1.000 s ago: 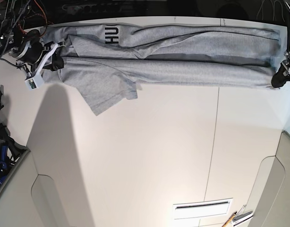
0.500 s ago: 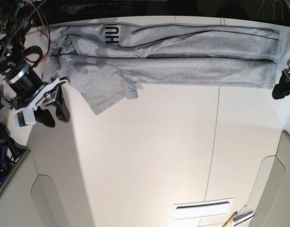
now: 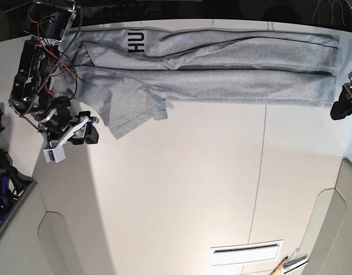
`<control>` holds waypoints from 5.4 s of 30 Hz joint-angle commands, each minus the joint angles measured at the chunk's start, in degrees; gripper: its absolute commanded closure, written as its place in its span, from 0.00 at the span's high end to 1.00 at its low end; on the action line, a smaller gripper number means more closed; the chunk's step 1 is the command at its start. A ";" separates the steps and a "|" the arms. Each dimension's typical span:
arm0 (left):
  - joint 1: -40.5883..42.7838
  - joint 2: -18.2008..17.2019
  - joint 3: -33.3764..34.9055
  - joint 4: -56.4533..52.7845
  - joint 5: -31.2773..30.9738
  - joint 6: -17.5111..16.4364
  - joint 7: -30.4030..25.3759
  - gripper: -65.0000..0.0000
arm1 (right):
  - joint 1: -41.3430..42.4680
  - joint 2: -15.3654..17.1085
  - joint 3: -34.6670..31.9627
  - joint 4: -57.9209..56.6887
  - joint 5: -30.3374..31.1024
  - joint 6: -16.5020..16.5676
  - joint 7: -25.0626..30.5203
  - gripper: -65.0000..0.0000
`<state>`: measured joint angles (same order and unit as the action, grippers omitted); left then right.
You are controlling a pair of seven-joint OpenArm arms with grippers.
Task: Fold the T-shirt properly
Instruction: 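Grasp the loose sleeve with the right gripper and tuck it in, then pinch the shirt's hem end with both grippers and lift it, then fold the hem end toward the collar with the left gripper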
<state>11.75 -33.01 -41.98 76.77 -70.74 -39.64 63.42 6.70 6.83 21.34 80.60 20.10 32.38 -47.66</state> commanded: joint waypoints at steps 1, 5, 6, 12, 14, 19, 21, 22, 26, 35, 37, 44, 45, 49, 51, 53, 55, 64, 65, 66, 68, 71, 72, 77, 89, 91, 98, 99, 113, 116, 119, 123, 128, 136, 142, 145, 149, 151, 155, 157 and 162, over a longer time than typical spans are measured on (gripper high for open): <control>-0.33 -1.57 -0.48 0.90 -1.44 -0.36 -1.05 0.46 | 1.31 0.46 -0.63 -0.87 1.09 0.37 1.25 0.42; -0.33 -1.57 -0.48 0.90 -1.25 -0.36 -1.05 0.46 | 1.36 0.44 -4.63 -5.18 1.07 0.39 1.18 0.42; -0.33 -1.57 -0.48 0.90 -1.25 -0.36 -1.05 0.46 | 1.36 0.46 -5.90 -5.38 1.07 0.37 1.14 0.41; -0.33 -1.57 -0.48 0.90 -1.22 -0.36 -1.05 0.46 | 2.12 0.46 -13.55 -5.38 0.85 0.39 -3.19 0.06; -0.31 -1.57 -0.48 0.90 -1.22 -0.36 -1.05 0.46 | 2.73 0.44 -14.93 -5.11 0.94 0.39 -6.36 0.00; -0.31 -1.57 -0.48 0.90 -1.03 -0.36 -1.03 0.46 | 2.56 0.44 -15.04 1.31 3.28 0.35 -11.39 0.00; -0.31 -1.57 -0.48 0.90 -1.01 -0.36 -1.03 0.46 | 1.36 0.44 -15.04 7.39 5.35 0.35 -14.47 0.00; -0.31 -1.57 -0.48 0.90 -1.01 -0.36 -1.05 0.46 | 0.55 0.44 -15.04 10.80 6.56 0.35 -15.89 0.00; -0.31 -1.57 -0.48 0.90 -1.03 -0.36 -1.05 0.46 | -5.07 0.42 -15.06 23.37 8.31 0.37 -16.94 0.00; -0.33 -1.57 -0.48 0.90 -1.03 -0.36 -1.07 0.46 | -21.53 -2.84 -15.17 33.20 13.05 0.39 -16.87 0.00; -0.31 -1.57 -0.48 0.90 -1.03 -0.36 -1.07 0.46 | -23.82 -3.74 -15.17 33.20 14.67 0.39 -16.87 0.00; -0.31 -1.57 -0.48 0.90 -1.05 -0.36 -1.05 0.46 | -26.45 -4.15 -15.47 33.20 16.33 0.42 -16.87 0.00; -0.31 -1.57 -0.48 0.90 -1.05 -0.36 -1.05 0.46 | -26.45 -4.15 -15.47 33.20 16.35 0.42 -16.87 0.00; -0.31 -1.57 -0.48 0.90 -1.07 -0.36 -1.64 0.46 | -26.43 -4.15 -15.47 33.20 16.79 0.42 -16.76 0.28; -0.31 -1.57 -0.48 0.90 -1.09 -0.36 -2.40 0.46 | -26.43 -4.15 -15.47 33.20 18.58 0.44 -16.59 0.46; -0.31 -1.57 -0.48 0.90 -1.51 -0.36 -2.40 0.46 | -26.43 -4.15 -15.47 33.20 20.81 0.48 -16.61 0.47; -0.31 -1.60 -0.48 0.90 -1.46 -0.36 -2.36 0.46 | -26.40 -4.15 -15.47 33.24 21.90 0.68 -16.59 0.47; 1.70 -1.57 -7.50 0.87 -1.07 -0.36 -2.23 0.46 | -25.66 -4.13 -13.75 39.32 15.06 0.85 -15.06 0.47; 2.64 -1.57 -8.41 0.90 -1.05 -0.36 -2.10 0.46 | -25.24 -4.11 -12.96 39.74 14.10 0.85 -15.06 0.47; 3.82 -1.57 -9.05 0.87 -1.03 -0.36 -2.10 0.49 | -24.85 -4.07 -12.00 39.93 13.51 0.83 -14.86 0.47; 6.43 -1.60 -9.29 0.85 -0.68 -0.36 -2.16 0.55 | -24.04 -3.96 -9.68 39.93 13.20 0.83 -14.78 0.47; 9.60 -1.14 -9.27 0.83 3.43 -0.36 -5.20 0.57 | -23.21 -3.91 -5.88 39.93 13.29 0.83 -14.62 0.47; 10.58 -0.92 -9.27 0.83 5.35 -0.36 -6.84 0.57 | -23.23 -3.78 -4.57 39.93 13.29 0.83 -14.40 0.47; 13.35 1.51 -9.27 0.33 10.58 -0.36 -10.69 0.57 | -23.39 -2.16 2.03 39.91 12.22 0.81 -14.27 0.47; 8.59 2.67 -9.25 -14.32 1.44 -0.36 -7.72 0.57 | -23.39 -0.81 8.96 39.87 15.04 0.81 -13.81 0.47; 7.50 2.67 -9.25 -15.43 -2.05 -0.36 -4.76 0.57 | -23.39 -0.81 8.96 39.87 15.02 0.81 -13.81 0.47; 6.23 2.69 -8.63 -15.82 -3.63 -0.36 -2.86 0.57 | -23.39 -0.83 8.96 39.85 14.86 0.81 -13.81 0.47; 6.23 2.71 -8.02 -15.82 -3.63 -0.36 -2.47 0.57 | -23.39 -0.83 8.96 39.85 14.86 0.81 -13.81 0.47; 6.19 2.67 4.76 -15.61 2.78 -0.36 -10.08 0.55 | -23.41 -0.83 8.96 39.85 14.84 0.81 -13.84 0.47; 6.19 2.67 3.39 -15.61 2.34 -0.36 -10.05 0.36 | -23.41 -0.83 8.96 39.85 14.82 0.81 -13.84 0.47; 6.19 2.67 0.92 -15.56 0.42 -0.36 -10.08 0.11 | -23.41 -0.83 8.96 39.85 14.84 0.79 -13.84 0.47; 6.19 2.67 -3.08 -13.70 -1.62 -0.36 -10.03 0.00 | -23.39 -0.83 8.96 39.85 14.84 0.79 -13.81 0.47; 6.23 2.73 -5.25 -7.48 -8.57 -0.36 -3.32 0.00 | -23.39 -0.83 8.96 39.85 14.82 0.81 -13.81 0.47; 7.78 7.98 -4.92 6.21 -14.26 -0.36 6.27 0.00 | -23.41 -0.83 9.01 39.85 12.15 0.37 -13.79 0.47; 10.67 11.65 2.27 14.01 -14.26 -0.36 6.25 0.00 | -23.39 -0.81 9.09 39.85 7.45 -0.48 -12.26 0.47; 10.27 12.20 8.37 15.96 -14.26 -0.36 5.77 0.00 | -23.41 -0.81 9.07 39.82 5.55 -0.48 -11.89 0.47; 8.83 13.22 16.28 17.57 -14.26 -0.36 5.35 0.00 | -23.45 -0.76 9.09 39.78 2.86 -0.50 -11.87 0.47; 8.13 13.92 20.11 17.94 -14.26 -0.36 5.40 0.00 | -23.58 -0.17 9.09 39.47 1.88 -0.74 -11.85 0.47; 6.78 15.87 26.45 18.08 -14.26 -0.36 5.42 0.00 | -23.56 1.88 10.21 37.55 -0.22 -1.60 -11.10 0.47; 6.10 16.74 28.85 18.05 -14.26 -0.36 5.40 0.00 | -23.54 2.80 11.39 36.50 -0.20 -2.62 -10.80 0.47; 4.31 18.16 33.20 18.05 -14.26 -0.36 5.40 0.00 | -23.54 3.56 14.19 34.01 -0.15 -2.62 -10.29 0.47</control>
<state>16.47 -14.57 -8.64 93.80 -83.15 -39.46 69.60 -16.99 9.54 35.11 113.78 19.49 29.98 -59.33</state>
